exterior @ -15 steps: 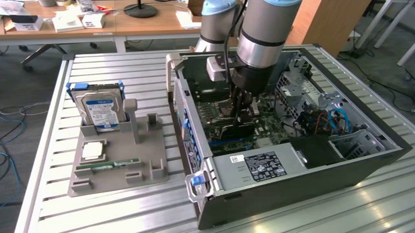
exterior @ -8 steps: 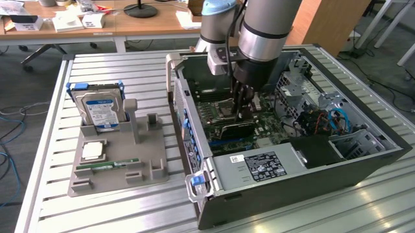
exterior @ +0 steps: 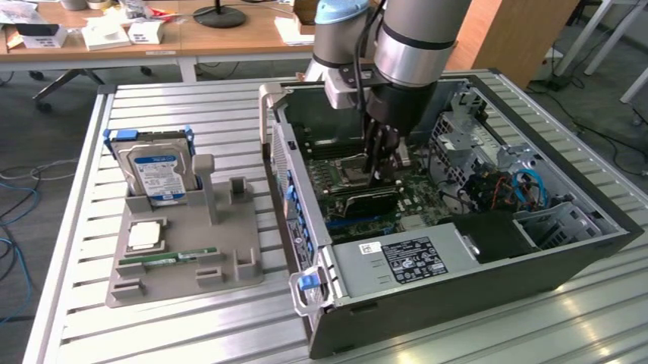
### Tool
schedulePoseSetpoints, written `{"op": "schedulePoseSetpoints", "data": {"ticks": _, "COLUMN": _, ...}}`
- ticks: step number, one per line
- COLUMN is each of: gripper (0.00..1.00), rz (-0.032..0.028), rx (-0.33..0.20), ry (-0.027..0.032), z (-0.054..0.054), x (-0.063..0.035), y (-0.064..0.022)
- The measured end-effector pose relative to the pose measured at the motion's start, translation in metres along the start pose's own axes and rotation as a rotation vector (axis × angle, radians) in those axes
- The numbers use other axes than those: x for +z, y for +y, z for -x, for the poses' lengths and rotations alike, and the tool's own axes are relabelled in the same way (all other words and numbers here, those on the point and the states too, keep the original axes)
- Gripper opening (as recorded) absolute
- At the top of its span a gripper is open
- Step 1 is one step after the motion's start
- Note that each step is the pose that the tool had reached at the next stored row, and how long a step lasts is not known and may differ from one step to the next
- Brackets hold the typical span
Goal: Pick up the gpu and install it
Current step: 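Insert the gpu into the slot, then press down on the gpu until it lock into place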
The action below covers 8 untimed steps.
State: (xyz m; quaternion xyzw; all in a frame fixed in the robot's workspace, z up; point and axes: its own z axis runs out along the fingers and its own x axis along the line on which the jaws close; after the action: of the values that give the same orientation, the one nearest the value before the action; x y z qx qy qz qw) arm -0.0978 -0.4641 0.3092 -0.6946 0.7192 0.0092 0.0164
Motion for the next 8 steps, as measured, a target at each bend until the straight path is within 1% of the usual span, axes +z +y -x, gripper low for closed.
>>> {"op": "schedulePoseSetpoints", "data": {"ticks": 8, "gripper": 0.33, "rz": 0.0, "rx": 0.0, "ry": 0.0, "z": 0.0, "x": -0.0001, "y": 0.0}}
